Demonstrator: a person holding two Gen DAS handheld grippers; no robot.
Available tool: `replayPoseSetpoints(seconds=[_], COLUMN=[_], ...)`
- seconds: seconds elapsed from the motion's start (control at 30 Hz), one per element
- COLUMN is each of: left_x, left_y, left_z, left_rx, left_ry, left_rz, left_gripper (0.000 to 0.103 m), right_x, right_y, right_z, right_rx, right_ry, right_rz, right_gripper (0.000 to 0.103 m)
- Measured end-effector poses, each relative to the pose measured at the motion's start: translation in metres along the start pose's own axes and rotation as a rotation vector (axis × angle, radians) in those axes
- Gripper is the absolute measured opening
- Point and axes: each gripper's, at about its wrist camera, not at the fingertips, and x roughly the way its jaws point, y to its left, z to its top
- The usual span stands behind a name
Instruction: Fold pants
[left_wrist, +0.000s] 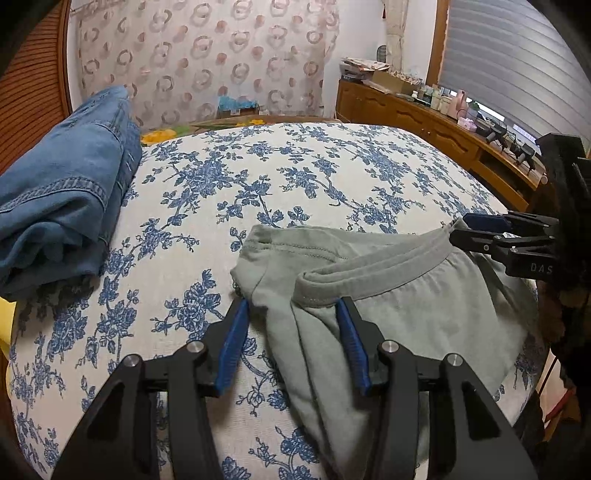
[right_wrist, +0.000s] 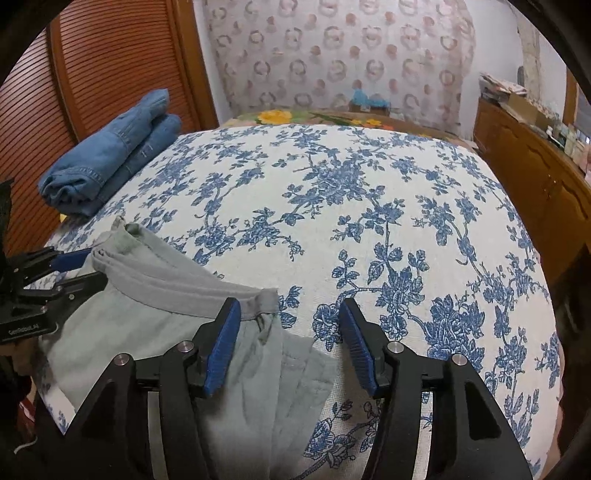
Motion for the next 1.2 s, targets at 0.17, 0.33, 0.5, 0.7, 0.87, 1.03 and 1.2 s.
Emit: replayPoseSetpoints(seconds=[0.17, 0.33, 0.5, 0.7, 0.87, 1.03, 1.2], left_x=[0.000, -0.001, -0.001, -0.001, -0.001, -0.001, -0.001], left_y=[0.000, 0.000, 0.000, 0.000, 0.000, 0.000, 0.000], left_z=[0.000, 0.000, 0.000, 0.000, 0.000, 0.000, 0.000], left_rx=[-0.001, -0.002, -0.002, -0.002, -0.002, -0.002, -0.002], left_ry=[-0.003, -0.004, -0.004, -0.004, -0.004, -0.004, -0.004], left_rz=[0.001, -0.001, 0.000, -0.001, -0.001, -0.001, -0.001], left_gripper=[0.049, 0.049, 0.049, 0.049, 0.049, 0.049, 0.049], right_x=[0.002, -0.001, -0.016, -0.028, -0.025, -0.020, -0.020], right_y=[0.002, 0.003, 0.004, 0.003, 0.005, 0.014, 0.018], right_z=[0.000, -0.001, -0.010, -0.029, -0.029, -0.026, -0.029], right_rx=[-0.003, -0.010, -0.014, -0.008, -0.013, -0.044, -0.043], right_ry=[0.005, 0.015, 0.039, 0.066, 0.065, 0.049, 0.016], right_rz=[-0.035, -0.056, -0.084, -0.053, -0.034, -0.027, -0.021], right_gripper=[0.067, 0.069, 0.069, 0.069, 0.069, 0.062, 0.058])
